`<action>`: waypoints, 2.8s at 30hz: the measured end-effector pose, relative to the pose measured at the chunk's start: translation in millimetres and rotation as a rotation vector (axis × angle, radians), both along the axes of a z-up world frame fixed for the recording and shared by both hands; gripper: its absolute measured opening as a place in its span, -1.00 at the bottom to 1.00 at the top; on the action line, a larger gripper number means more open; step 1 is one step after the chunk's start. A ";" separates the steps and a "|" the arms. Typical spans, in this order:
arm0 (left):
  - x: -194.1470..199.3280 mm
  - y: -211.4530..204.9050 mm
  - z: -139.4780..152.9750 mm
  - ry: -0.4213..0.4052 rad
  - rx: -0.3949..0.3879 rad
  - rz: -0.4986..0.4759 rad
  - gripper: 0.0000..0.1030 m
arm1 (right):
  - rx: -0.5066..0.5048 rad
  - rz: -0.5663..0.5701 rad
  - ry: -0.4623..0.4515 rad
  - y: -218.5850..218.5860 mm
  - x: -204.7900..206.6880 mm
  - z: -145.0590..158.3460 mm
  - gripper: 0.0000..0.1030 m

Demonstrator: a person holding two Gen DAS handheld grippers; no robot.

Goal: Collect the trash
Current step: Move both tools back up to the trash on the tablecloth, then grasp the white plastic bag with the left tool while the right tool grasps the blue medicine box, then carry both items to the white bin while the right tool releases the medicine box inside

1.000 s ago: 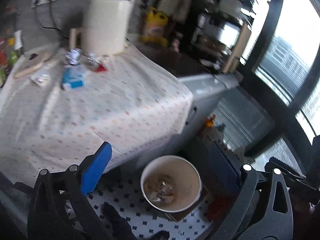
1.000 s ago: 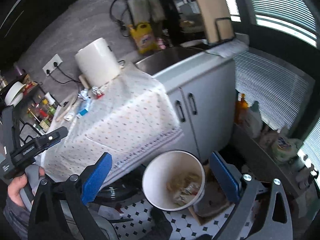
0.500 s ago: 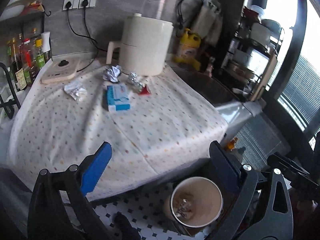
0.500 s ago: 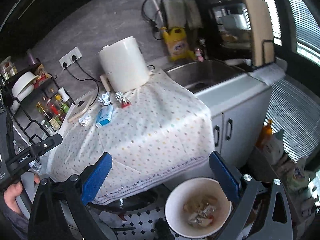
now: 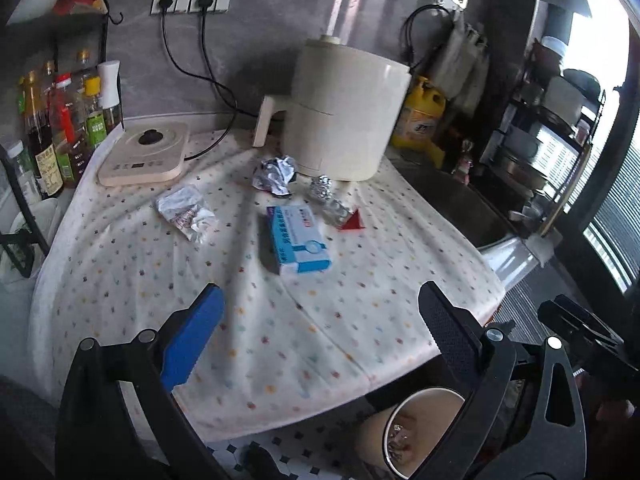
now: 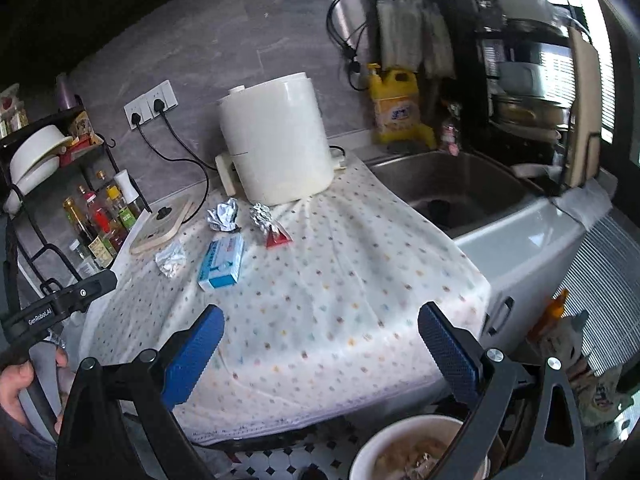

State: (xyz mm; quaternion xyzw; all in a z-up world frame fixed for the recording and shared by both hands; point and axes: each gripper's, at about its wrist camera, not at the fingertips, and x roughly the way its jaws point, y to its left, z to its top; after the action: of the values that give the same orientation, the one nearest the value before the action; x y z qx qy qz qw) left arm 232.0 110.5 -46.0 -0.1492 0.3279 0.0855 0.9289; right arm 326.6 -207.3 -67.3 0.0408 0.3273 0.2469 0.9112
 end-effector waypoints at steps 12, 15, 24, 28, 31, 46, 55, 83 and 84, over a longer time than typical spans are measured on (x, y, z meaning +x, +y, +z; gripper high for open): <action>45.9 79.1 -37.4 0.043 -0.040 0.039 0.88 | -0.034 0.042 0.048 85.9 48.0 -16.6 0.85; 54.9 102.9 -46.4 0.051 -0.062 0.065 0.87 | -0.035 0.045 0.070 100.1 55.3 -22.0 0.85; 94.7 162.2 -79.5 0.121 -0.115 0.106 0.83 | -0.060 0.046 0.119 143.4 77.2 -38.6 0.85; 114.3 180.2 -94.8 0.156 -0.150 0.128 0.66 | -0.065 0.031 0.136 152.1 84.9 -44.2 0.85; 125.0 188.0 -102.3 0.174 -0.160 0.152 0.57 | -0.076 0.028 0.144 158.5 89.9 -47.8 0.85; 135.9 198.5 -111.1 0.227 -0.102 0.124 -0.86 | -0.154 0.136 0.166 229.0 103.2 -70.9 0.85; 94.7 211.7 -101.1 0.222 -0.079 0.182 -0.86 | -0.216 0.193 0.149 269.7 100.7 -90.4 0.85; 17.2 114.0 -58.3 0.132 -0.043 0.147 -0.86 | -0.197 0.206 0.094 178.7 34.2 -57.3 0.21; 15.8 108.1 -57.2 0.130 -0.042 0.144 -0.86 | -0.190 0.203 0.094 169.5 29.9 -54.7 0.21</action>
State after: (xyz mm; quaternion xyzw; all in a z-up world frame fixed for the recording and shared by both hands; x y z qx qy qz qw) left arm 247.8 218.7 -103.2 -0.1860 0.3777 0.1546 0.8938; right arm 356.5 -37.8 -122.0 -0.0672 0.3940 0.3035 0.8649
